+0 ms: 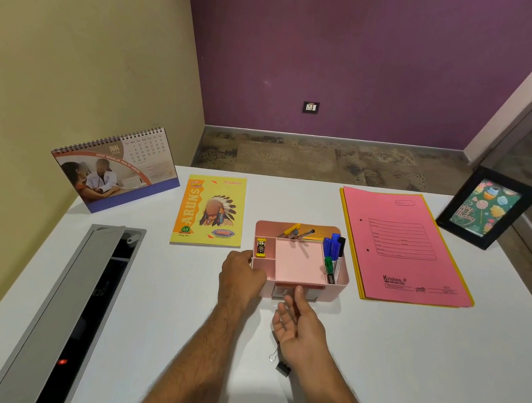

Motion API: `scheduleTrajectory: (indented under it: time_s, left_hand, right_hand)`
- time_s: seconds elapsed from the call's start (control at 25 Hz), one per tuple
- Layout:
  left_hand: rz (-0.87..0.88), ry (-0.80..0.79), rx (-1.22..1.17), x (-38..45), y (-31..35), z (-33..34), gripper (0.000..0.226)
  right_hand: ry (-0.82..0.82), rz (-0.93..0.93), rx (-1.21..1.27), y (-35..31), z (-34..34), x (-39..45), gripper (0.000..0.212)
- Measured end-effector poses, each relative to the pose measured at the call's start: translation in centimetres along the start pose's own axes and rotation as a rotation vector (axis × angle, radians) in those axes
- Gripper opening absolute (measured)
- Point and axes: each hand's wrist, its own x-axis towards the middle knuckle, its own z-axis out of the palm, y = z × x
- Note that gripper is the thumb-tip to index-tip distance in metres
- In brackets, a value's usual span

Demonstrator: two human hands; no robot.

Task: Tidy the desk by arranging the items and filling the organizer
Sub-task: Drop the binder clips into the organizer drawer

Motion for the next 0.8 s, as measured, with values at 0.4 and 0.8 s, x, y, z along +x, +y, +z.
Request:
scheduleTrajectory:
  time_s: [0.4, 0.8]
  left_hand:
    - [-0.008, 0.004, -0.015, 0.4, -0.4, 0.0, 0.035]
    - [-0.022, 0.012, -0.048, 0.7, -1.8, 0.2, 0.046]
  right_hand:
    - [0.011, -0.013, -0.04, 2.2, -2.2, -1.3, 0.042]
    - [0.041, -0.04, -0.148, 0.9, -4.1, -2.0, 0.027]
